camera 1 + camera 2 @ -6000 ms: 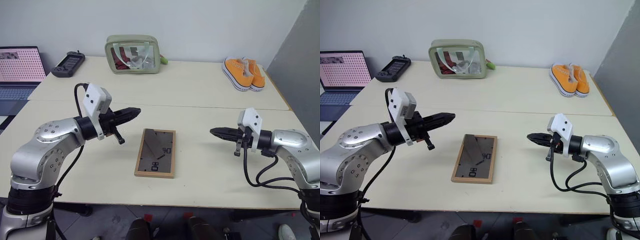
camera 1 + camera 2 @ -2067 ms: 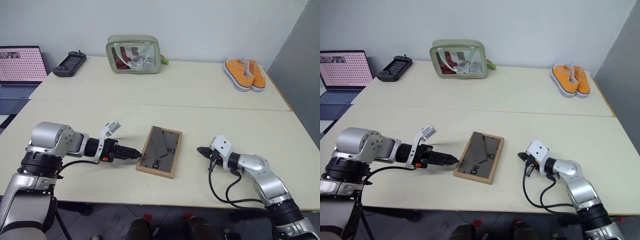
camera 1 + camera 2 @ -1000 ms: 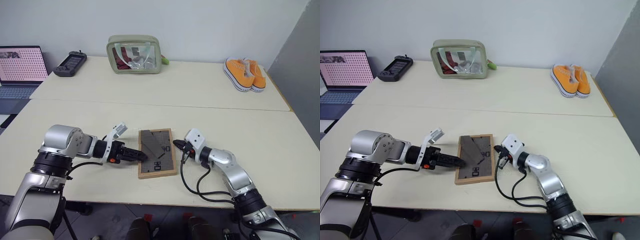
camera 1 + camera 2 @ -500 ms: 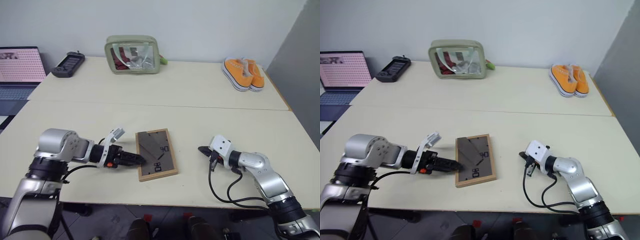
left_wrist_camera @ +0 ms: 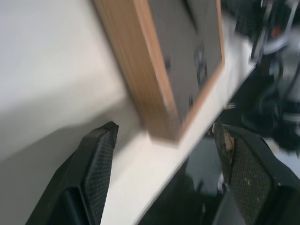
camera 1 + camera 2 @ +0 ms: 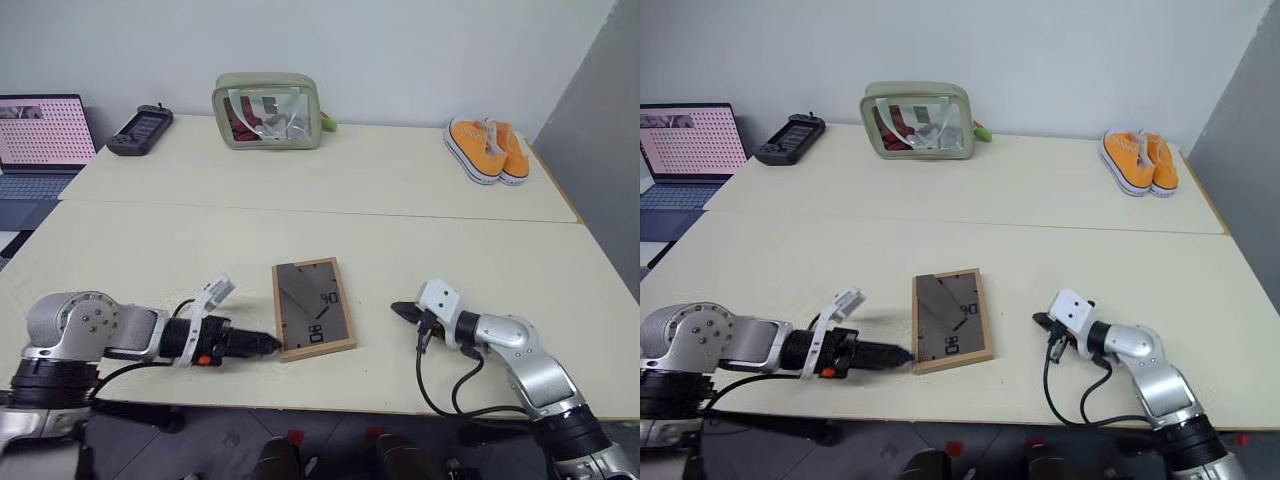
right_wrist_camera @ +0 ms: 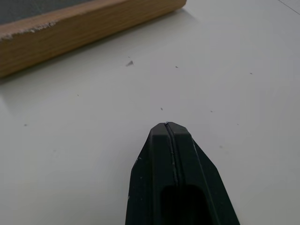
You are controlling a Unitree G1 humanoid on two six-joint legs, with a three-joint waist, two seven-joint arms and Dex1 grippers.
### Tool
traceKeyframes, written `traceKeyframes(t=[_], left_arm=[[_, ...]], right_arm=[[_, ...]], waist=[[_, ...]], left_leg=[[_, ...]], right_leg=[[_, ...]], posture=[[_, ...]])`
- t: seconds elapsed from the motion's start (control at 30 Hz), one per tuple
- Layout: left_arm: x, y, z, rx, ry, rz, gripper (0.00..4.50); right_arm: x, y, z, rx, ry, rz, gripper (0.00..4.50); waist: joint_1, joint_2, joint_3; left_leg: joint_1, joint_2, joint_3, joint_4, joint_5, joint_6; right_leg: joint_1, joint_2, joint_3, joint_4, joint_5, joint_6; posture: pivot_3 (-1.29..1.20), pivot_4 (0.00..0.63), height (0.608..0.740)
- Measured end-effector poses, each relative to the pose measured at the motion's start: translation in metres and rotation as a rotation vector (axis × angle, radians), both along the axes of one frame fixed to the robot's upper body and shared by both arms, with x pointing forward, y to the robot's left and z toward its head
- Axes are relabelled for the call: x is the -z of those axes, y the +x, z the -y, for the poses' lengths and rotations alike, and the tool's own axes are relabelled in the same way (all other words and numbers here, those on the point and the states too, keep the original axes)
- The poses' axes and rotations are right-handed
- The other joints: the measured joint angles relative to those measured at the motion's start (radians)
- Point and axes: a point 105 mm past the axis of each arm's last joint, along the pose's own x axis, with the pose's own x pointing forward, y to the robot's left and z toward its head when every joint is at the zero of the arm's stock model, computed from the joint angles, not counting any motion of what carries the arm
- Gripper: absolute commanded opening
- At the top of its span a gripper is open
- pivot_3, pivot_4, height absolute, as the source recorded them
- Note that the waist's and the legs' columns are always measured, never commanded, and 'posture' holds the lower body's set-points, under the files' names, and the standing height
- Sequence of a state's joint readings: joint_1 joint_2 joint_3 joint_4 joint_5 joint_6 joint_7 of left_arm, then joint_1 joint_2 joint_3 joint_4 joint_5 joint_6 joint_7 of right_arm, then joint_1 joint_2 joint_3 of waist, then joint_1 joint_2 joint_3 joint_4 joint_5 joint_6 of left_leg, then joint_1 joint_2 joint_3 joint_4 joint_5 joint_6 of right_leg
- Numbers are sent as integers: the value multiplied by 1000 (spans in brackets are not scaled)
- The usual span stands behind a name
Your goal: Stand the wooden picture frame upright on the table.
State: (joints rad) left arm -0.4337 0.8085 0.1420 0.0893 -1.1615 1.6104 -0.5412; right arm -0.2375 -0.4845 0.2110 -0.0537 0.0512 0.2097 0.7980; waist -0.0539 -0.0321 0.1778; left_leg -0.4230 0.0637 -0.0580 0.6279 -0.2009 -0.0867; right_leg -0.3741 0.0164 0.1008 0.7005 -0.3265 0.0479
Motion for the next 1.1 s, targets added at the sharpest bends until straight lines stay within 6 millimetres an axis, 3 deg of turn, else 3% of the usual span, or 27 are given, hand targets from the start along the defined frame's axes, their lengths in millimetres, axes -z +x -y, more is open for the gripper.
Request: traceKeyframes(t=[0.3,0.5,0.6,0.73,1.0,1.1], left_arm=[[1,4,1,-86,-1,32,3485],[1,6,5,-107,-2,40,3485],[0,7,8,-108,-3,42,3485],[0,8,10,-112,0,41,3485],[-2,14,12,-125,0,40,3485],[-2,15,12,-127,3,40,3485]], right_arm=[[0,7,-13,-23,22,-11,0],[0,6,-35,-22,102,-45,0],[-8,4,-57,-31,172,-54,0],[-25,6,-70,-20,239,-39,0],[-24,9,-71,24,252,-53,0],[-21,12,-59,29,190,-30,0]], waist=[[-1,0,0],[0,0,0],[3,1,0],[8,0,0],[12,1,0],[13,1,0]], left_leg=[[4,0,0,-1,0,0],[4,0,0,-1,0,0],[4,-1,0,-1,0,0],[4,-1,-1,-1,0,-1],[4,-1,0,-1,0,-1],[4,-1,0,-1,0,-1]], right_leg=[[3,0,0,0,0,0],[4,-1,0,0,0,0],[4,-1,0,0,0,0],[4,-1,-1,0,0,0],[4,-1,-1,-1,0,0],[4,-1,0,-2,0,0]], posture=[[0,150,740],[0,150,740],[0,150,740],[0,150,740],[0,150,740],[0,150,740]])
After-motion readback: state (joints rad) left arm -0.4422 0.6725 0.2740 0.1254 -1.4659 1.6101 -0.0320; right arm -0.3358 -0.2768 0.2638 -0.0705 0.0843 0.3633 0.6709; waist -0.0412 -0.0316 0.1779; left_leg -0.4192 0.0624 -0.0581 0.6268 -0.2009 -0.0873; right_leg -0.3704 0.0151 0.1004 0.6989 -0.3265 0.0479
